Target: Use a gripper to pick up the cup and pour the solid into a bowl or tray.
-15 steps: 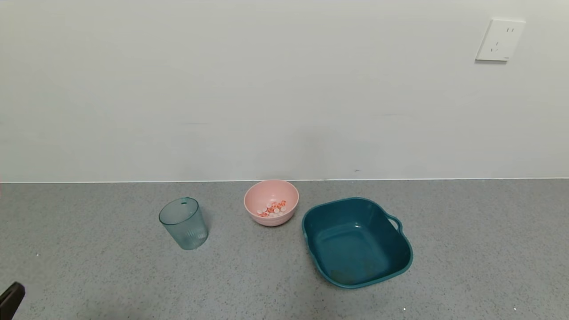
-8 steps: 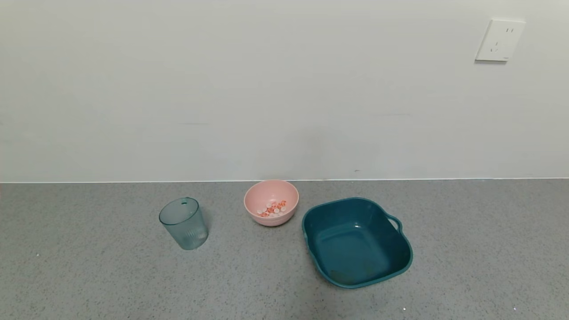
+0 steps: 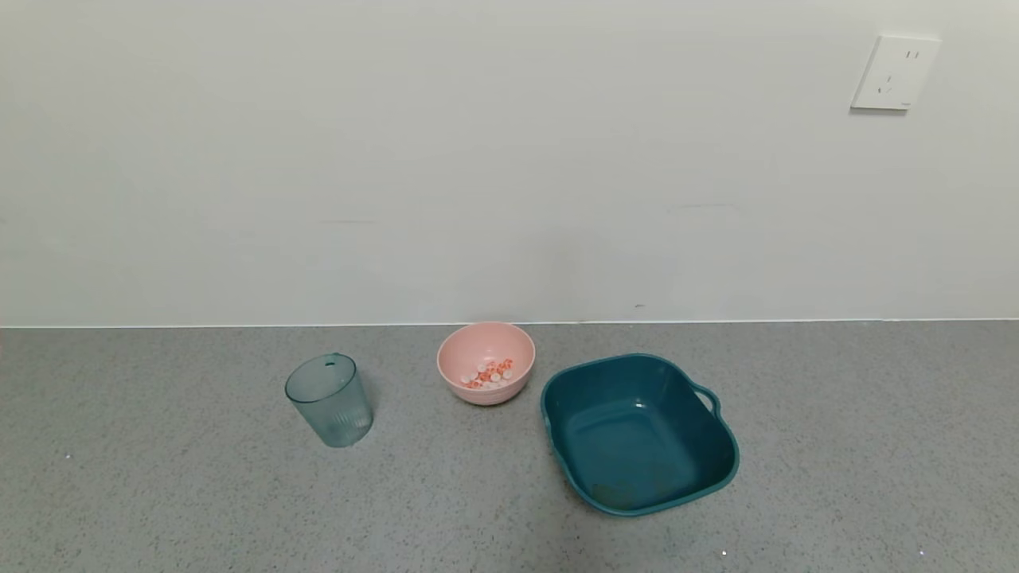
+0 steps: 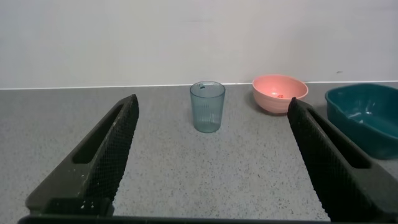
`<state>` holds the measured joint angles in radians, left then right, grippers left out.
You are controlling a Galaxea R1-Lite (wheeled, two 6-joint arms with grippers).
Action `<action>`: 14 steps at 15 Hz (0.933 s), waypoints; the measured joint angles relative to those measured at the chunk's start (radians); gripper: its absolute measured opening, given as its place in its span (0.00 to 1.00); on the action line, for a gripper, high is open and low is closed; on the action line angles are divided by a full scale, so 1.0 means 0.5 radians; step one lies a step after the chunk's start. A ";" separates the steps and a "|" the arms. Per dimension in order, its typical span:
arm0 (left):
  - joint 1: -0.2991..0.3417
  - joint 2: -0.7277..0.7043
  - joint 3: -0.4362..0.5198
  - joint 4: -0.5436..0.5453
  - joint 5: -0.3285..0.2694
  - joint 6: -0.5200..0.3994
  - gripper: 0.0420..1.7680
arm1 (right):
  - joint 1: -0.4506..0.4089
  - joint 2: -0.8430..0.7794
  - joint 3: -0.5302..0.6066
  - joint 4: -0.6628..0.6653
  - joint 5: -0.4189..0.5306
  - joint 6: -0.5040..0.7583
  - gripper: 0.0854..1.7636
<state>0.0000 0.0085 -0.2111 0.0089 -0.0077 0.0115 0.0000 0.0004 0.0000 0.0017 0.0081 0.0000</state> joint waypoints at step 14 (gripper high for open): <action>-0.001 -0.019 0.413 -0.018 -0.034 -0.006 0.97 | 0.000 0.000 0.000 0.000 -0.001 0.000 0.97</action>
<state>-0.0004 -0.0009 -0.0047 0.0000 -0.0249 0.0085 0.0000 0.0004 0.0000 0.0017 0.0077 0.0000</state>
